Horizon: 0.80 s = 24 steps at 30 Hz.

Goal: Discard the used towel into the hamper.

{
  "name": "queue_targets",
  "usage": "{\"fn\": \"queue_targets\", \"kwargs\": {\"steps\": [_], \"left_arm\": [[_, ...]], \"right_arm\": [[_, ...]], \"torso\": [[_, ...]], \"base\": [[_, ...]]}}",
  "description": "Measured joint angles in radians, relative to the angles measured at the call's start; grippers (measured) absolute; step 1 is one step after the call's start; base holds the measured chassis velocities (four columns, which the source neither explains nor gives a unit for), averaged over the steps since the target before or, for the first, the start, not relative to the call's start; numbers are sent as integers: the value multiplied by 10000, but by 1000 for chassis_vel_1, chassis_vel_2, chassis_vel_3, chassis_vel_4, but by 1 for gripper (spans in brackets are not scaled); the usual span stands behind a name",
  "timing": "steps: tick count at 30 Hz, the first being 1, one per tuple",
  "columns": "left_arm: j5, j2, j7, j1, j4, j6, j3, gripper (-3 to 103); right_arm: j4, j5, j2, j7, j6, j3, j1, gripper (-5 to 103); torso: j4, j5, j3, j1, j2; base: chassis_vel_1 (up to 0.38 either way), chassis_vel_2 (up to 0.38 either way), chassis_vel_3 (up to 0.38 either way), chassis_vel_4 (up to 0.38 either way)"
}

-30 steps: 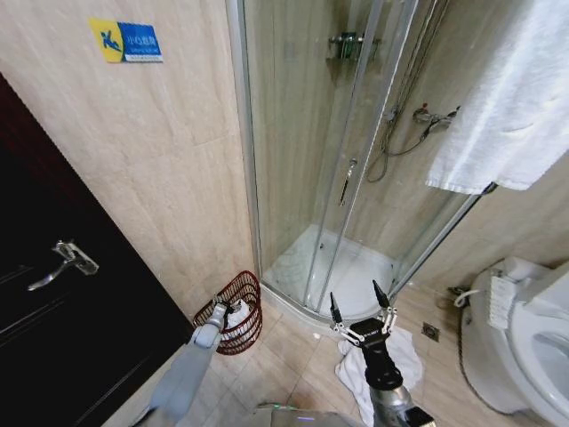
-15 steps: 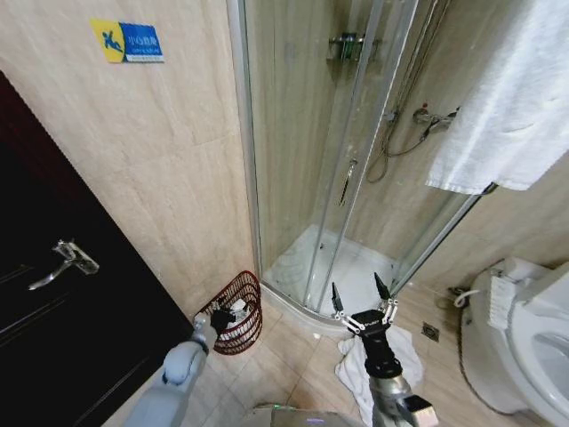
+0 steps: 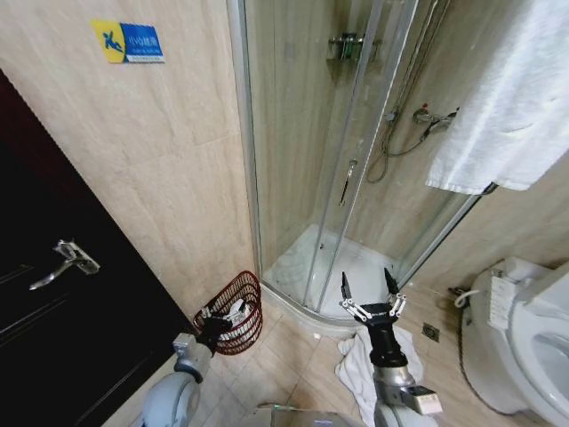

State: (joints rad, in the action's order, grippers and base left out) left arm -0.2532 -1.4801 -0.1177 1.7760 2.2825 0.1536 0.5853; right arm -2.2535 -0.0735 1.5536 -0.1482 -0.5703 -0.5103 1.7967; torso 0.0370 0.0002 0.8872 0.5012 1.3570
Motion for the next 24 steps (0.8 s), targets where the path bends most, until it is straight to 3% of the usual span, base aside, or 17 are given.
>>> {"fn": "queue_targets", "kwargs": {"steps": [9,19,24], "left_arm": [[995,-1188,-287,804,1771,-112,-303,100],[1240,-1324,-477,1250,2268,-472,-441,100],[1528,-1310,-1064,1393,2268,-843,-674,100]], "right_arm": [[-722,-23,-27,414,314,0,31,100],[-1155,115,-41,578,501,-31,-14,100],[-1261,124,-128,537,621,-30,-178,100]], "torso": [[1,0,0,0,0],[1,0,0,1,-1],[0,1,0,1,-1]], "base": [[0,0,0,0],[0,0,0,0],[0,0,0,0]]}}
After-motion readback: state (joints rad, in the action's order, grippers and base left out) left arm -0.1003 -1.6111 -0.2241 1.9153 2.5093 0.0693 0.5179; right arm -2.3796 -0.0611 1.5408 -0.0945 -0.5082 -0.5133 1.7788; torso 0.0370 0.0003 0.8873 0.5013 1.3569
